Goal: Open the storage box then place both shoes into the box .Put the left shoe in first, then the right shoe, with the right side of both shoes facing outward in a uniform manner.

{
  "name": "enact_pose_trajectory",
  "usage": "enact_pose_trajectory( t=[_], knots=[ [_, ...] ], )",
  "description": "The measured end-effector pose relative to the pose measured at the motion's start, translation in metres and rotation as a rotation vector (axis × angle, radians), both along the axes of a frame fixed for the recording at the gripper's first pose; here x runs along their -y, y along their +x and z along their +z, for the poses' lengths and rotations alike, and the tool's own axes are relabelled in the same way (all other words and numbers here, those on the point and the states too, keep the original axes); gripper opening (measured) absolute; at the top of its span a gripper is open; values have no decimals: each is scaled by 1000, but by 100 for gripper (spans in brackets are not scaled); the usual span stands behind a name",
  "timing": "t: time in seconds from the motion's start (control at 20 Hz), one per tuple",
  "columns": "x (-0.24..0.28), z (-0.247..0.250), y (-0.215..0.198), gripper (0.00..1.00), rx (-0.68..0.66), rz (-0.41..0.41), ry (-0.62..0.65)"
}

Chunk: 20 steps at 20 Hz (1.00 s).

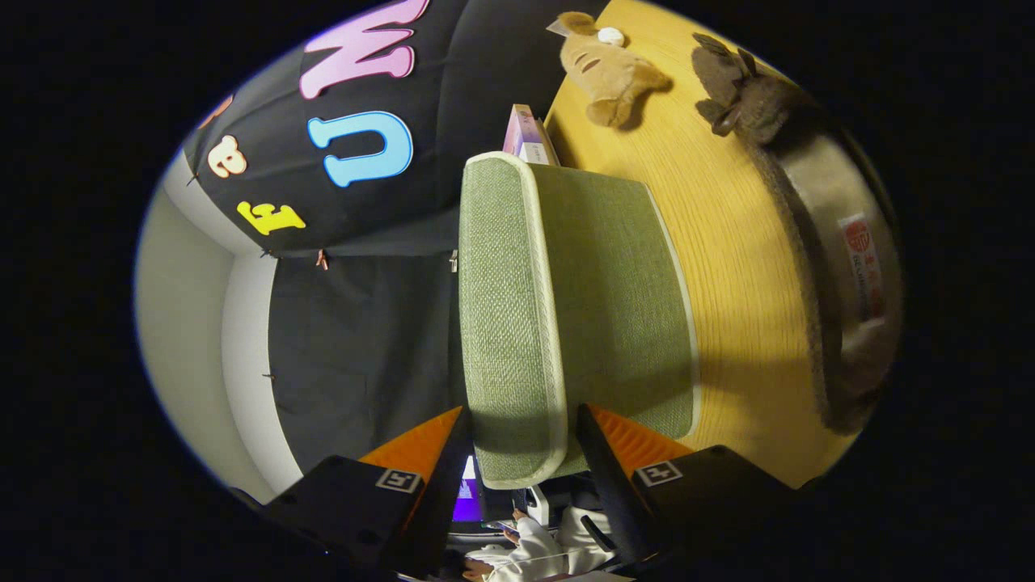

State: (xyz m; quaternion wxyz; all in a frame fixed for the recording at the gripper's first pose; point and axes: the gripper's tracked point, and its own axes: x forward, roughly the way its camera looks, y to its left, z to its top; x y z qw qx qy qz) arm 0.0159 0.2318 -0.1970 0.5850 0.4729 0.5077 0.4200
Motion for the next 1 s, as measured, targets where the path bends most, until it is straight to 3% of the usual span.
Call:
enact_pose_trajectory(
  t=[0.15, 0.4, 0.5, 0.65, 0.7, 0.75, 1.0],
  knots=[
    [1, 11, -2, 69, -42, 16, 34],
    [11, 22, -1, 26, -58, -8, 29],
    [9, 47, -5, 26, -68, -8, 87],
    [1, 54, -11, 26, -20, 25, 51],
    [16, 47, 0, 16, -2, 5, -14],
    [-3, 43, -6, 7, 10, 12, -40],
    [-11, 62, -8, 5, 18, 23, -70]
  ],
)
